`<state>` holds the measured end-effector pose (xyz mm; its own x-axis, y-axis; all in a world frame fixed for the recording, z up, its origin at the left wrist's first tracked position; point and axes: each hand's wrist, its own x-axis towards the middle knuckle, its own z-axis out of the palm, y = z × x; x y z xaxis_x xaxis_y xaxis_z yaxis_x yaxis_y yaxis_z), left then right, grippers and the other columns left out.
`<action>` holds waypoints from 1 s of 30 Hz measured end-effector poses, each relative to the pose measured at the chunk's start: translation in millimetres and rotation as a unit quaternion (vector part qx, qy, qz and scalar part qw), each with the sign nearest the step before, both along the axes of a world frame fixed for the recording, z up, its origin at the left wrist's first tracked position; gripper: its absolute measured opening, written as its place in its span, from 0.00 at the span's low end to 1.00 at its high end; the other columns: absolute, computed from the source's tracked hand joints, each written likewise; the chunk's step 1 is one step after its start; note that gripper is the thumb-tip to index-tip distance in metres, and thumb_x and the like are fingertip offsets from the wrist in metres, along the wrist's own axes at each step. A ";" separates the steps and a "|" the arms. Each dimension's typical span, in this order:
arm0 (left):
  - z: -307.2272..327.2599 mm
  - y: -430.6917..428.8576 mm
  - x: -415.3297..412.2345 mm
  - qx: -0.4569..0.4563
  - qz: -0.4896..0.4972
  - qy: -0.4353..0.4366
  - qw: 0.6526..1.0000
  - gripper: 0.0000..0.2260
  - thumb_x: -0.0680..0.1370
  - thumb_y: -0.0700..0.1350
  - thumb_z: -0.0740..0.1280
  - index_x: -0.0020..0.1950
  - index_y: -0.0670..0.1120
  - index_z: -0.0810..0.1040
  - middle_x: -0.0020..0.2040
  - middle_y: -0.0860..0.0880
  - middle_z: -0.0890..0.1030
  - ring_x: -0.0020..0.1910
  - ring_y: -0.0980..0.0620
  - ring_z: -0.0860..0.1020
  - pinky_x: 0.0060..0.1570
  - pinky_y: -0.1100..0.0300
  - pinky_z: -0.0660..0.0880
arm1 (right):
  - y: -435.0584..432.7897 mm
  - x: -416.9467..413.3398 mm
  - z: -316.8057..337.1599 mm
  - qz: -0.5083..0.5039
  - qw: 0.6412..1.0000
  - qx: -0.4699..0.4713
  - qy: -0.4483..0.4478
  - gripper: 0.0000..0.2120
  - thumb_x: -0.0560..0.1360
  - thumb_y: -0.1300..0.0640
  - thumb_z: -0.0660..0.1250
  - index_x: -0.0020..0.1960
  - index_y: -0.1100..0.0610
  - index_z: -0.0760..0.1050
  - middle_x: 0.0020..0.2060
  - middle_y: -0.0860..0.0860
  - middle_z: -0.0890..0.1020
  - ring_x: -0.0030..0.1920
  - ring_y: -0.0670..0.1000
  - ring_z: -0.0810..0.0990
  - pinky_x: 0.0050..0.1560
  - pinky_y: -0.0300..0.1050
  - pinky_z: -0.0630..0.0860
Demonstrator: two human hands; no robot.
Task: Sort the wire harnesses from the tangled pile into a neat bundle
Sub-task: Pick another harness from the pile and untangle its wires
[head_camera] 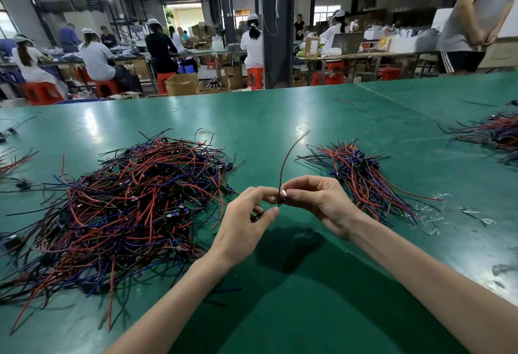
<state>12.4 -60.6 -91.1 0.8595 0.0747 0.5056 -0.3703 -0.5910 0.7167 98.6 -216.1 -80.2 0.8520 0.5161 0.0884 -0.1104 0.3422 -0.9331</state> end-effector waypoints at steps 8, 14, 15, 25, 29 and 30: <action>1.5 1.2 0.4 -0.076 0.031 0.042 0.996 0.08 0.73 0.38 0.72 0.40 0.51 0.79 0.35 0.52 0.82 0.32 0.57 0.75 0.37 0.62 0.73 | 2.0 0.7 -4.6 0.000 1.000 -0.019 0.007 0.05 0.68 0.72 0.68 0.42 0.67 0.80 0.34 0.56 0.84 0.34 0.51 0.83 0.40 0.40 0.81; 17.0 21.8 29.0 -0.090 0.141 0.084 0.982 0.07 0.73 0.35 0.70 0.42 0.47 0.80 0.36 0.49 0.82 0.30 0.57 0.77 0.37 0.60 0.79 | -0.9 6.3 -8.9 -0.072 0.995 -0.070 -0.015 0.06 0.67 0.73 0.71 0.36 0.64 0.79 0.28 0.53 0.81 0.28 0.48 0.79 0.34 0.39 0.80; 21.4 27.7 39.0 -0.109 0.148 0.111 0.977 0.07 0.74 0.33 0.68 0.47 0.44 0.79 0.40 0.46 0.82 0.33 0.54 0.78 0.41 0.58 0.80 | -1.7 7.3 -9.6 -0.079 0.994 -0.073 -0.016 0.07 0.66 0.73 0.72 0.34 0.63 0.78 0.27 0.53 0.81 0.28 0.48 0.79 0.34 0.39 0.80; 73.4 68.9 94.0 -0.327 0.127 0.222 0.910 0.29 0.75 0.25 0.61 0.74 0.36 0.57 0.61 0.36 0.71 0.62 0.44 0.72 0.71 0.51 0.63 | -4.5 10.8 -16.2 -0.069 0.993 -0.092 -0.029 0.14 0.68 0.68 0.73 0.34 0.60 0.67 0.27 0.52 0.79 0.27 0.48 0.77 0.32 0.41 0.79; 80.4 92.2 100.0 -0.252 0.177 0.259 0.916 0.23 0.74 0.24 0.60 0.69 0.33 0.62 0.66 0.35 0.67 0.65 0.39 0.69 0.68 0.49 0.66 | -4.6 8.7 -13.3 -0.057 0.994 -0.092 -0.022 0.17 0.67 0.53 0.73 0.31 0.59 0.67 0.29 0.55 0.80 0.29 0.50 0.78 0.32 0.43 0.79; 80.7 97.9 98.9 -0.195 0.204 0.266 0.922 0.13 0.74 0.25 0.61 0.58 0.32 0.69 0.57 0.36 0.72 0.59 0.40 0.72 0.62 0.49 0.70 | -4.6 8.7 -12.8 -0.060 0.993 -0.099 -0.021 0.18 0.67 0.51 0.72 0.31 0.59 0.67 0.29 0.56 0.80 0.29 0.50 0.78 0.32 0.43 0.78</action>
<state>111.4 37.3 -10.3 0.8385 0.5332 -0.1125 0.2906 -0.2629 0.9200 107.3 -220.7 -93.0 0.9064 0.4212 0.0316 -0.0397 0.1596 -0.9864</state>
